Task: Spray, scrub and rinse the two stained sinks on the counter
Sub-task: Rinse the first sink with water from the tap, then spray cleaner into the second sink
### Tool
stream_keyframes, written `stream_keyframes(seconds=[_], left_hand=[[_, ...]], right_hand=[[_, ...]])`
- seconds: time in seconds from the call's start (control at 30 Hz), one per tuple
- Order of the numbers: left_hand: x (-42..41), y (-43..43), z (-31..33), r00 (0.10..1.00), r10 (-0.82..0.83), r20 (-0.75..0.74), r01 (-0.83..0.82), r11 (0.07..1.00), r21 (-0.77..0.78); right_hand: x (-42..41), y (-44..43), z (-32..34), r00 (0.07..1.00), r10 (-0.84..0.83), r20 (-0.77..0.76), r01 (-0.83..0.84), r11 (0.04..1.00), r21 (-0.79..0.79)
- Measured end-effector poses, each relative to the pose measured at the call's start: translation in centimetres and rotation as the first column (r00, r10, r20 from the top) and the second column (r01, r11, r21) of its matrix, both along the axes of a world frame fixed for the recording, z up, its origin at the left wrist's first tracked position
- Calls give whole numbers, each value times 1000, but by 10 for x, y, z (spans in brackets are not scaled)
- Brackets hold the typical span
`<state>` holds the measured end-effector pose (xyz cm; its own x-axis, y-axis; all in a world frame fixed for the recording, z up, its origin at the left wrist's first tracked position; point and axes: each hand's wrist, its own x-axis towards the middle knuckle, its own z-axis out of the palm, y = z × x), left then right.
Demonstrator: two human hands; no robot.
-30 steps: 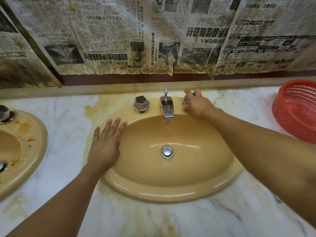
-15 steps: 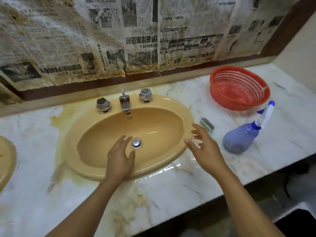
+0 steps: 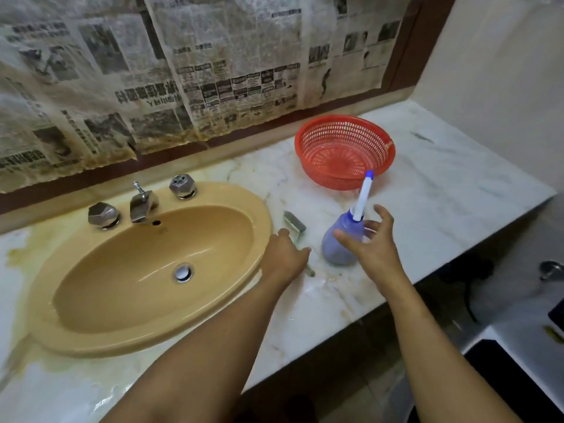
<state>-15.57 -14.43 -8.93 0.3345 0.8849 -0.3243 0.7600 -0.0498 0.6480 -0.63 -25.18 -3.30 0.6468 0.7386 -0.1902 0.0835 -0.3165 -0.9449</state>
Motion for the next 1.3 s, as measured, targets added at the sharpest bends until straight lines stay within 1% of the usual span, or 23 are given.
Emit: stream_keyframes(seconds=[0.07, 0.13, 0.2, 0.27, 0.33, 0.4, 0.47, 0.6, 0.7, 0.8, 0.93, 1.0, 1.13, 1.3], left_hand=[[15, -2, -8, 994, -10, -111, 10, 1000, 3], [24, -5, -15, 981, -5, -196, 14, 999, 42], [27, -8, -19, 972, 9, -236, 11, 997, 82], [26, -9, -20, 971, 22, -240, 5, 994, 112], [24, -8, -19, 976, 40, -214, -14, 993, 120], [19, -7, -14, 986, 85, -145, -74, 994, 84], [12, -8, -7, 989, 132, -71, -128, 990, 55], [-22, -14, 8, 975, 219, 47, -222, 973, 71], [-65, -22, 16, 947, 306, 98, -315, 945, 92], [-118, -34, 30, 903, 399, 158, -419, 901, 115], [-204, -56, 41, 849, 486, 207, -521, 836, 173], [-250, -68, 42, 815, 535, 223, -573, 801, 175], [-346, -100, 42, 769, 607, 201, -638, 749, 180], [-463, -141, 31, 713, 676, 187, -701, 689, 184]], right_hand=[[6, 13, -9, 999, 30, -11, -30, 1000, -3], [12, 23, -20, 999, 45, 3, -45, 999, -22], [15, 26, -28, 997, 71, 31, -69, 997, -42], [19, 26, -32, 995, 95, 38, -93, 995, -31], [23, 24, -34, 992, 126, 29, -125, 992, -14], [25, 22, -33, 989, 144, 21, -144, 990, -5], [25, 19, -31, 990, 142, 13, -142, 990, 9], [14, 10, -14, 992, 125, -16, -123, 988, 93], [-9, 7, 4, 989, 148, 2, -148, 981, 126], [-47, 7, 17, 971, 237, 16, -237, 959, 158], [-117, 12, 26, 930, 366, 22, -364, 915, 176], [-160, 15, 26, 904, 426, 32, -424, 888, 178], [-253, 12, 24, 846, 531, 50, -530, 825, 195], [-369, 1, 20, 779, 625, 51, -622, 761, 182]])
